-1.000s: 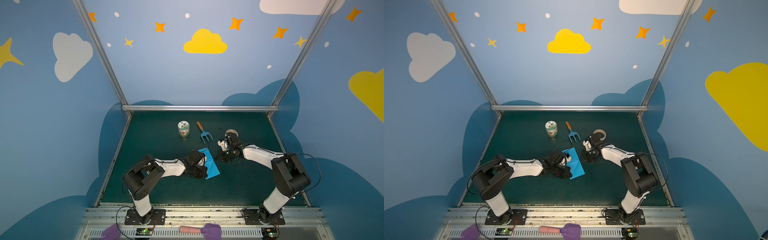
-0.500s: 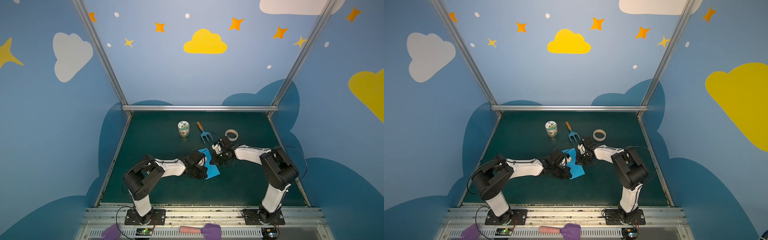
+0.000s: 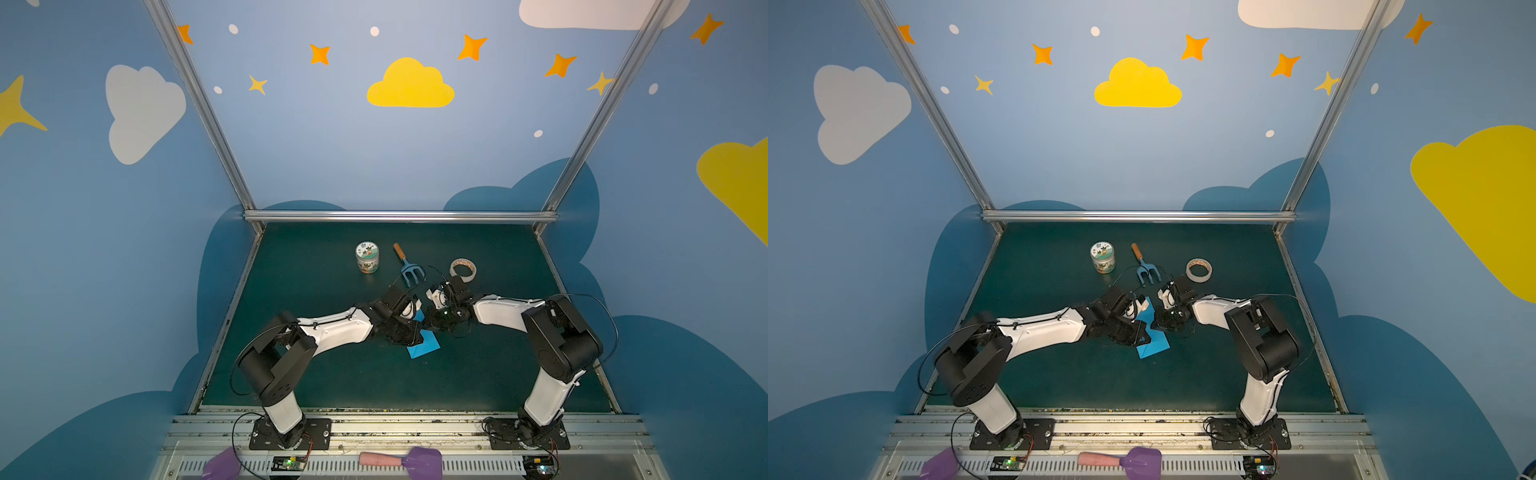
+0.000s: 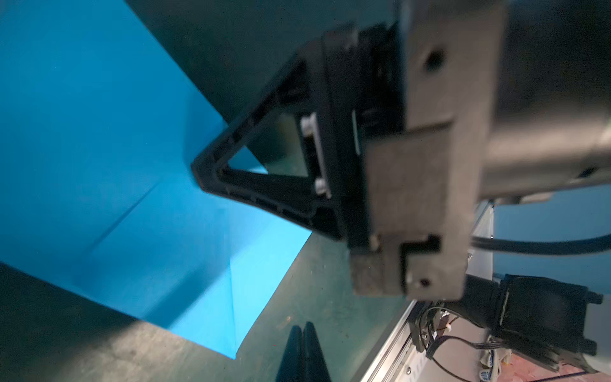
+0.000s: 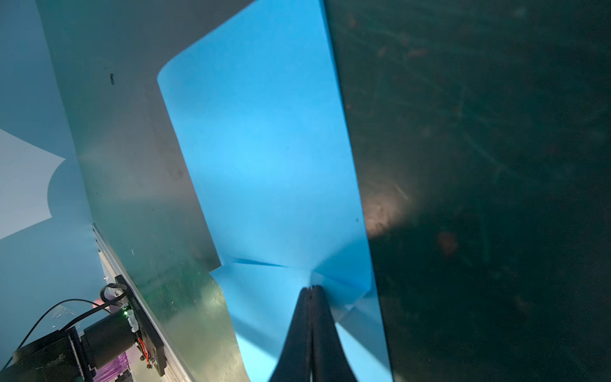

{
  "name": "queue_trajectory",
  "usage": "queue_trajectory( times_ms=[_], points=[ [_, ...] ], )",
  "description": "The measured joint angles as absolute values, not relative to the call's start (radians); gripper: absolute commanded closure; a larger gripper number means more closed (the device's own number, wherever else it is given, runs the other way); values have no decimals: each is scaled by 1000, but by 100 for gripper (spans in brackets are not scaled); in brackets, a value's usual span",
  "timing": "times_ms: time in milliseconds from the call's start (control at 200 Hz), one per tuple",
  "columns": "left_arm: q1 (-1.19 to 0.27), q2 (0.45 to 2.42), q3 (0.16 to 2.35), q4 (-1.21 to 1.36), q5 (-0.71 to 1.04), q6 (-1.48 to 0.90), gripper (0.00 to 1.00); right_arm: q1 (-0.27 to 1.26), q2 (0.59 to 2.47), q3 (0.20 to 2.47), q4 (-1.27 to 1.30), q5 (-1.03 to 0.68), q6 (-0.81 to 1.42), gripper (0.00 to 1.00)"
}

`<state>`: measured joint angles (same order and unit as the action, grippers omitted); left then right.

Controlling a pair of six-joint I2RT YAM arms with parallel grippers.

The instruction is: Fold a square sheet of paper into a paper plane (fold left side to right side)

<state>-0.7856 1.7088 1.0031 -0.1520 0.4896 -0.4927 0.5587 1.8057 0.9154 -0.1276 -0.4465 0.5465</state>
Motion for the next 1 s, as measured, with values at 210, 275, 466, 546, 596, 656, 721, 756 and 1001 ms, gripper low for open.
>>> queue_trajectory(
  times_ms=[210,275,466,546,596,656,721,756,1001],
  points=[
    [-778,1781,1048,-168,488,-474,96,558,1804,907,-115,-450,551,100],
    [-778,1806,1050,-170,487,-469,96,558,1802,904,-111,-450,554,100],
    [-776,1847,1047,-175,479,-464,96,558,1802,903,-108,-451,559,100],
    [-775,1848,1032,-166,477,-464,96,558,1802,903,-108,-451,561,100],
    [-775,1848,1016,-159,477,-464,96,558,1802,902,-107,-451,561,100],
    [-775,1848,993,-153,477,-466,96,558,1802,902,-107,-450,561,100],
    [-773,1839,973,-129,481,-468,96,557,1802,902,-107,-451,561,100],
    [-773,1834,961,-114,482,-471,96,557,1802,901,-106,-451,561,100],
    [-776,1789,876,-31,485,-496,96,553,1801,897,-100,-457,562,100]
  ],
)
